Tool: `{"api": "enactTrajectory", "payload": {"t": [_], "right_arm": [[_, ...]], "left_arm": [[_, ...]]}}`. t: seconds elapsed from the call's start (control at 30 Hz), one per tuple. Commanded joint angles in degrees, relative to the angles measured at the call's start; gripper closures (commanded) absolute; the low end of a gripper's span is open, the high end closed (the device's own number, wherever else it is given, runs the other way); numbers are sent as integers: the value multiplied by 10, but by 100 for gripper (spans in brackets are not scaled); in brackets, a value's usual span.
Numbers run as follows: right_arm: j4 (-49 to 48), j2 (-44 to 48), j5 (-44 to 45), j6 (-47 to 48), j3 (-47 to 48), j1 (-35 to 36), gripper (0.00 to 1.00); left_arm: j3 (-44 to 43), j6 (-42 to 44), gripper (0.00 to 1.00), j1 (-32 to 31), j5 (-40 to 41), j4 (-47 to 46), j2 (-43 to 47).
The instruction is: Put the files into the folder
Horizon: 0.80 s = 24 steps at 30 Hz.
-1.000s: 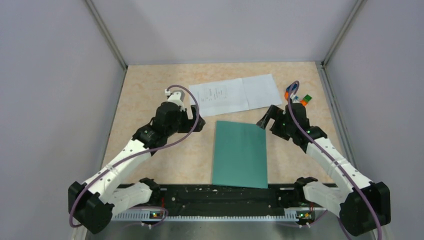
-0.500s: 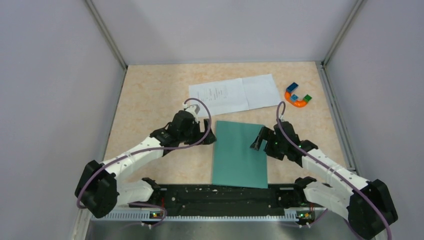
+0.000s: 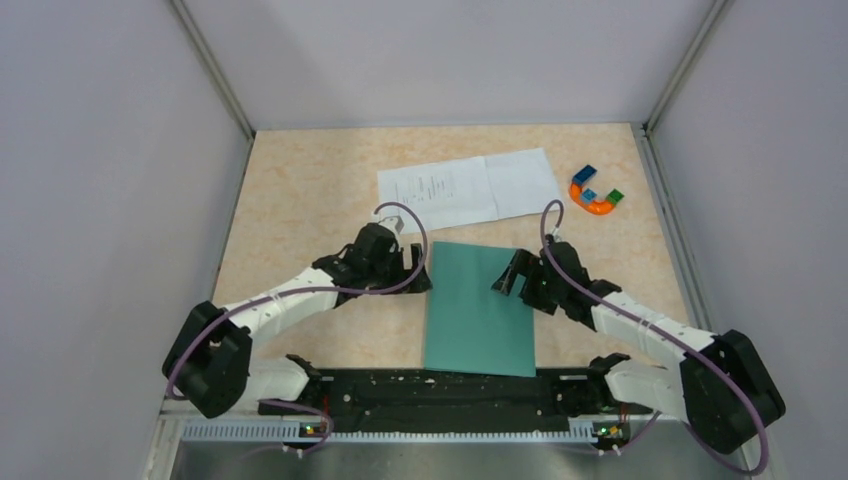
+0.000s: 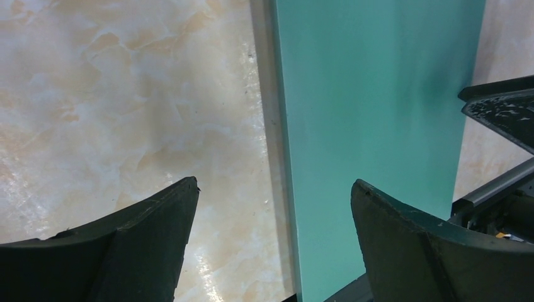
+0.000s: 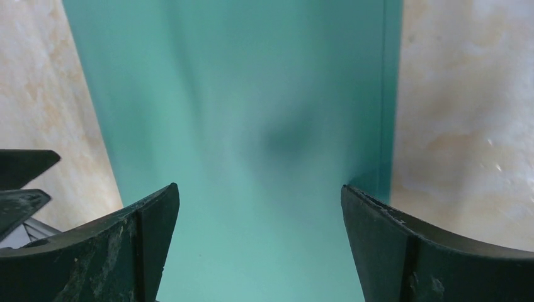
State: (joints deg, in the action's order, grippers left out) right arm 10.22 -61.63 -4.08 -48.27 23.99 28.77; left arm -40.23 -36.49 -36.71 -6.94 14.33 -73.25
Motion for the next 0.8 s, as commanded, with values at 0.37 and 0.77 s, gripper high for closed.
{"api": "enactTrajectory", "payload": {"t": [0.37,0.77], "right_arm": [[-34,-113,38,23,79,5,1],[63,38,44,-5,5,6,1]], "left_arm": [[-9,17,18,-28,-19,19,-32],[11,-16,51,-70,-34,-33,-68]]}}
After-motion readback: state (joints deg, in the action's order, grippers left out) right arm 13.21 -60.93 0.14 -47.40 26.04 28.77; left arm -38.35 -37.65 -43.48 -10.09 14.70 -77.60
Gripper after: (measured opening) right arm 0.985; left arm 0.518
